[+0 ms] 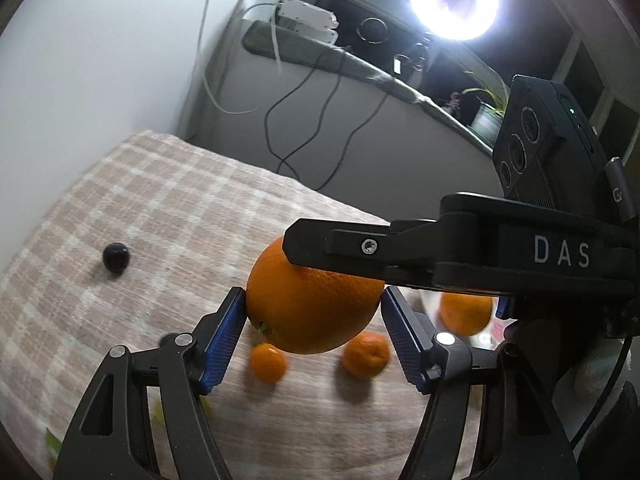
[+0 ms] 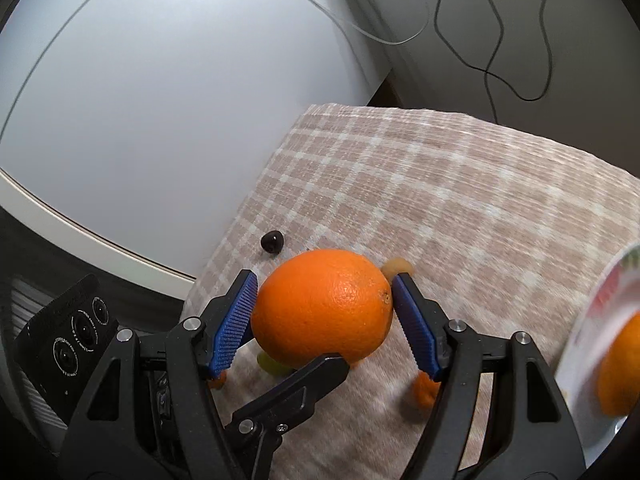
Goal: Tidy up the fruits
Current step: 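Lift the second orange with the right tool and carry it to the plate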
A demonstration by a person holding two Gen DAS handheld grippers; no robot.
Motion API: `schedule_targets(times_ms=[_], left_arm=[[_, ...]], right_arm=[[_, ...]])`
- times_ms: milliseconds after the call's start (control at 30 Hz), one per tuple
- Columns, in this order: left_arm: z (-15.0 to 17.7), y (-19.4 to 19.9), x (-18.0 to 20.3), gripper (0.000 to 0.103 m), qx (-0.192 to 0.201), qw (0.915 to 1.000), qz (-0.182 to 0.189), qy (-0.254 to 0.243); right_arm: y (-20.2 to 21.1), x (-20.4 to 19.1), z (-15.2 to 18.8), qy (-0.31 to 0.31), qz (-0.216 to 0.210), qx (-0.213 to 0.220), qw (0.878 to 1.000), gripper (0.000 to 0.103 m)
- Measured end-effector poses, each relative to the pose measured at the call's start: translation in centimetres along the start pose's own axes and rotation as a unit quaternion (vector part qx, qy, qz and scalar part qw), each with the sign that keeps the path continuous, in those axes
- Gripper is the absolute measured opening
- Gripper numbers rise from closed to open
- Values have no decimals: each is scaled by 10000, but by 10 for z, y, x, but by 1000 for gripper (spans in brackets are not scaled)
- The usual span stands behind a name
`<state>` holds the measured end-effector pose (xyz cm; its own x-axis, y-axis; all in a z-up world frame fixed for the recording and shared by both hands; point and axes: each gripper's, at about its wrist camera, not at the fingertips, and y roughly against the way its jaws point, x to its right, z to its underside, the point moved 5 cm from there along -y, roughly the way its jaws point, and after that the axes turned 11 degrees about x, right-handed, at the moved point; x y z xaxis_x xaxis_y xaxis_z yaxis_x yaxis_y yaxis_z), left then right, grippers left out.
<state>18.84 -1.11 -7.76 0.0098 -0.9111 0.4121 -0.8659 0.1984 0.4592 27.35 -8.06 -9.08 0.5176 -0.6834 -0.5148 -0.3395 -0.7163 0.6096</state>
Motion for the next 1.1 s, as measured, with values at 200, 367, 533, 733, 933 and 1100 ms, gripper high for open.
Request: schedule_targets(times_ms=[200, 367, 533, 733, 933, 1100], left_arm=[[10, 3, 30, 69, -61, 9995, 253, -166], [21, 2, 57, 69, -160, 9982, 480, -333], [33, 1, 83, 69, -294, 9959, 742, -436], [45, -6, 118, 69, -454, 9917, 1039, -611], [59, -18, 154, 69, -644, 9864, 1319, -736], [70, -33, 177, 69, -847, 9817, 1504, -811]], right_arm=[[36, 15, 14, -76, 175, 247, 9995, 73], [65, 35, 25, -265, 311, 427, 9983, 73], [93, 53, 37, -381, 523, 605, 9961, 73], [128, 77, 49, -518, 748, 753, 9930, 73], [158, 107, 58, -686, 1001, 866, 9888, 73], [179, 134, 65, -824, 1175, 859, 9859, 73]])
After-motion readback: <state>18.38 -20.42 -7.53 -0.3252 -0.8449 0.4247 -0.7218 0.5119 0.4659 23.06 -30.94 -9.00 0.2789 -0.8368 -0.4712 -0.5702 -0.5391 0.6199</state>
